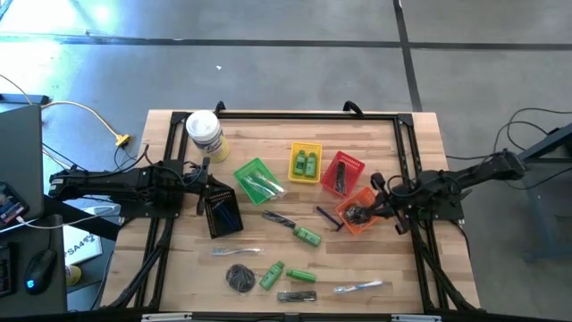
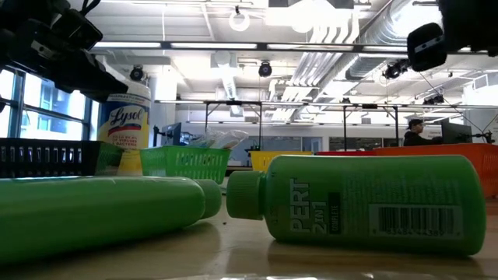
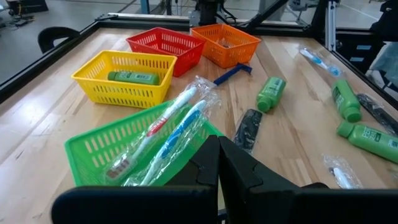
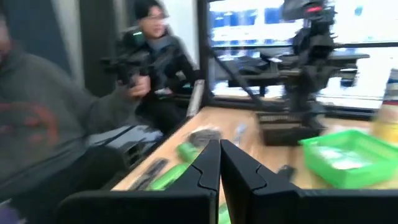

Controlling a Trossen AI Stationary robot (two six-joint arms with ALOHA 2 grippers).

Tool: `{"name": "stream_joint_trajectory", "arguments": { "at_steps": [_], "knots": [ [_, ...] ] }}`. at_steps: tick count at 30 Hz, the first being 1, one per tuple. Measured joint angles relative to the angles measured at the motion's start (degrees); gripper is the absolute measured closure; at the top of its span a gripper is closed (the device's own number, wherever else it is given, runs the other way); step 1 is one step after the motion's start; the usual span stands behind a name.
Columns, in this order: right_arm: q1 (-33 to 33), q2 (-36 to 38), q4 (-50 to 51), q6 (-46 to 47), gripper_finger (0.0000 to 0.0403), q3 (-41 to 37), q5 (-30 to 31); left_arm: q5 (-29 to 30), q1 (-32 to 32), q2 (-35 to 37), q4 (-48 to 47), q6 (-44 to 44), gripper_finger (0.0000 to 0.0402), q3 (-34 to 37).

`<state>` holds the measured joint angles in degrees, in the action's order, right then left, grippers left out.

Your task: Pick & Place Travel size toiletries

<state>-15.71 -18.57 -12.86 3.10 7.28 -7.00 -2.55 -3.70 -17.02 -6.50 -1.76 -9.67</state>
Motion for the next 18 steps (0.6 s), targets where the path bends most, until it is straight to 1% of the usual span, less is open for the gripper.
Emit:
{"name": "stream_joint_trajectory", "arguments": {
  "at_steps": [1, 7, 11, 15, 17, 18],
  "knots": [
    [0.04, 1.06, 1.07, -0.03, 0.04, -0.01, -0.83, 0.0, 0.0, 0.0, 0.0, 0.01, 0.0402, 0.0],
    [0.91, 6.61, 10.4, -1.26, 0.04, -0.01, -0.4, 0.02, 0.0, 0.0, 0.0, 1.5, 0.0402, 0.0],
    [1.63, 8.24, 10.46, -0.17, 0.04, 0.03, -0.43, 0.01, 0.0, 0.02, 0.13, 2.86, 0.0402, 0.0],
    [1.97, 9.48, 15.74, -1.61, 0.04, 0.01, 0.59, -0.38, 0.0, 0.0, 0.19, 4.24, 0.0402, 0.0],
    [2.42, 10.29, 15.39, -0.21, 0.04, -0.01, 1.47, -0.5, 0.0, 0.0, 0.2, 4.47, 0.0402, 0.0],
    [2.66, 10.81, 14.92, 0.23, 0.04, -0.01, 0.75, -0.81, 0.0, 0.0, 0.17, 4.48, 0.0402, 0.0]
  ]
}}
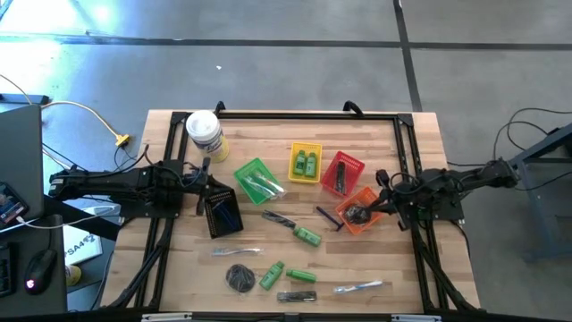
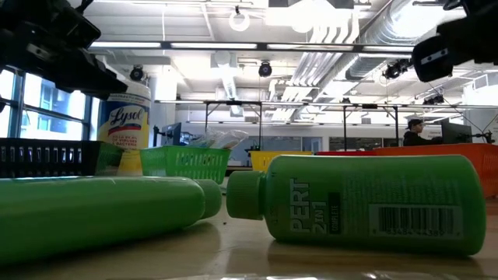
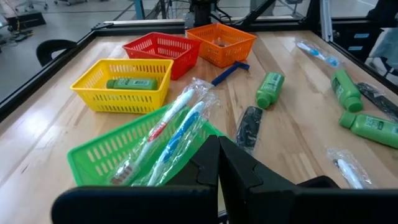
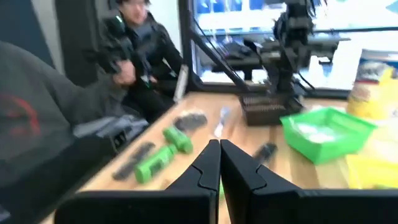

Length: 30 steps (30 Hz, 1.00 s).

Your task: Pick & Place Travel size toiletries

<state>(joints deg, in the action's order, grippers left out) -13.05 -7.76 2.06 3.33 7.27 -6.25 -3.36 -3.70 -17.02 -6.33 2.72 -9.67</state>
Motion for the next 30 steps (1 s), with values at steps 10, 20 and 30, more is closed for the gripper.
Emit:
{"name": "stream_joint_trajectory", "arguments": {
  "at_steps": [10, 20, 30],
  "knots": [
    [1.43, 7.29, 8.08, -1.04, 0.04, -0.03, 1.94, -1.11, 0.0, 0.0, -0.02, 0.02, 0.0402, 0.0],
    [4.47, 7.36, 5.77, 2.7, 0.04, -3.26, -0.33, -1.27, 0.0, 0.0, 0.17, 0.48, 0.0402, 0.04],
    [4.58, 7.37, 4.13, 1.27, 0.04, -3.32, -1.37, -2.95, 0.0, 0.0, 0.24, -1.49, 0.0402, 0.04]
  ]
}}
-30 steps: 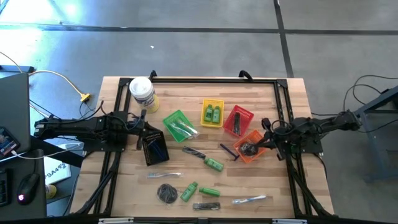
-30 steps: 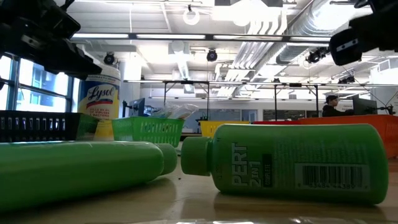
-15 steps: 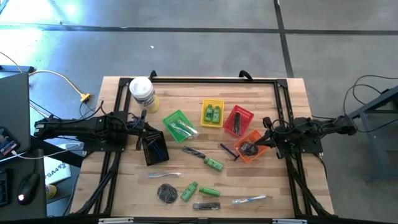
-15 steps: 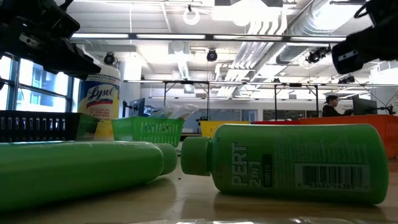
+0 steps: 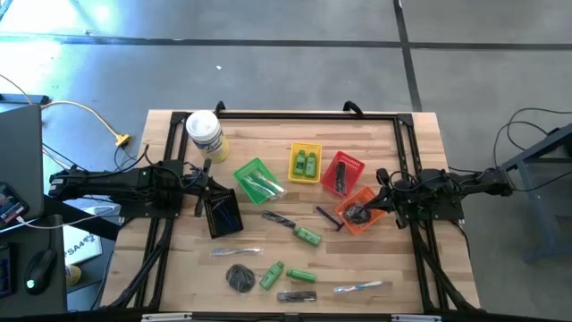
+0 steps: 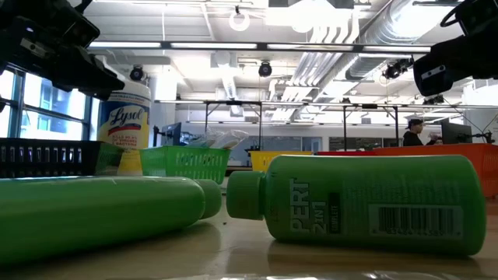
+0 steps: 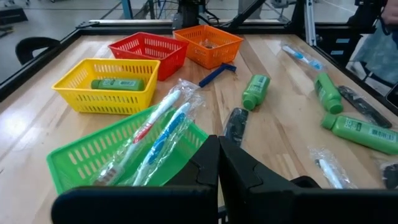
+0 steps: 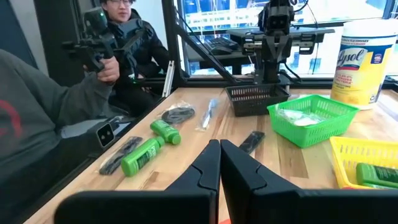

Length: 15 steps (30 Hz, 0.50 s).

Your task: Pick & Place Travel size toiletries

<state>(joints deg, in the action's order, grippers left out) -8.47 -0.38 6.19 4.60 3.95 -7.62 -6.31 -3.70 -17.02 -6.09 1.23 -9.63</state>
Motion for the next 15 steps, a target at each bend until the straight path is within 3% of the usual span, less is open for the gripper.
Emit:
{"name": "stream_joint_trajectory", "arguments": {
  "at_steps": [11, 15],
  "knots": [
    [0.0, 0.0, -0.46, -0.09, 0.04, 0.0, 1.31, 0.0, 0.0, 0.0, 1.14, -0.02, 0.0402, 0.0],
    [-0.04, 0.0, -1.8, -0.24, 0.04, 0.0, -0.95, -1.53, 0.0, -0.56, 2.38, -2.83, 0.0402, 0.0]
  ]
}}
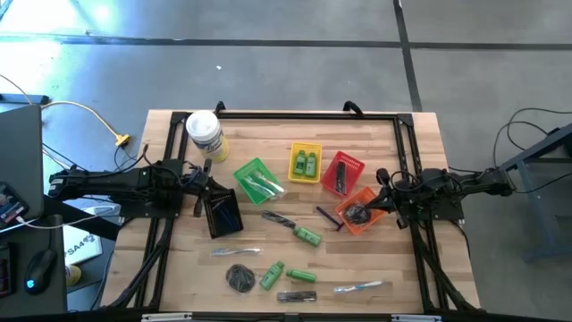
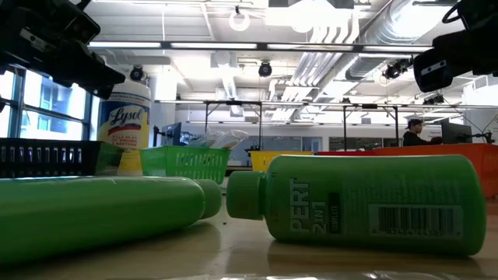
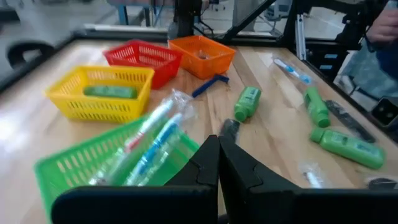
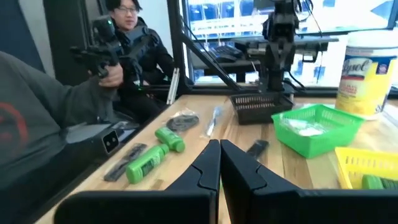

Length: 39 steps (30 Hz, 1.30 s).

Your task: Pick & Place Travel size toiletries

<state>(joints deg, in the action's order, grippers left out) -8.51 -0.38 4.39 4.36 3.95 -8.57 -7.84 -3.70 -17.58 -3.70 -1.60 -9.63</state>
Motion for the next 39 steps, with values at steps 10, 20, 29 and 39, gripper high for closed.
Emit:
{"name": "stream_joint_trajectory", "arguments": {
  "at_steps": [10, 20, 29, 39],
  "knots": [
    [0.0, 0.0, -0.79, -0.82, 0.04, 0.0, -2.41, -3.43, 0.69, -3.52, 1.17, -1.72, 0.0402, -1.73],
    [0.0, -0.04, -0.76, 0.33, 0.04, 0.0, -3.75, 12.67, 26.03, -25.17, -4.33, 8.29, 0.0402, -21.44],
    [0.0, -0.04, -0.69, 0.33, 0.04, 0.0, -3.95, 36.77, 44.17, -49.21, -24.44, 0.56, 0.039, -41.55],
    [-1.72, -0.39, -0.75, 0.28, 0.04, -0.26, -3.72, 36.83, 50.93, -68.16, -28.5, -2.98, 0.0262, -51.59]
  ]
}}
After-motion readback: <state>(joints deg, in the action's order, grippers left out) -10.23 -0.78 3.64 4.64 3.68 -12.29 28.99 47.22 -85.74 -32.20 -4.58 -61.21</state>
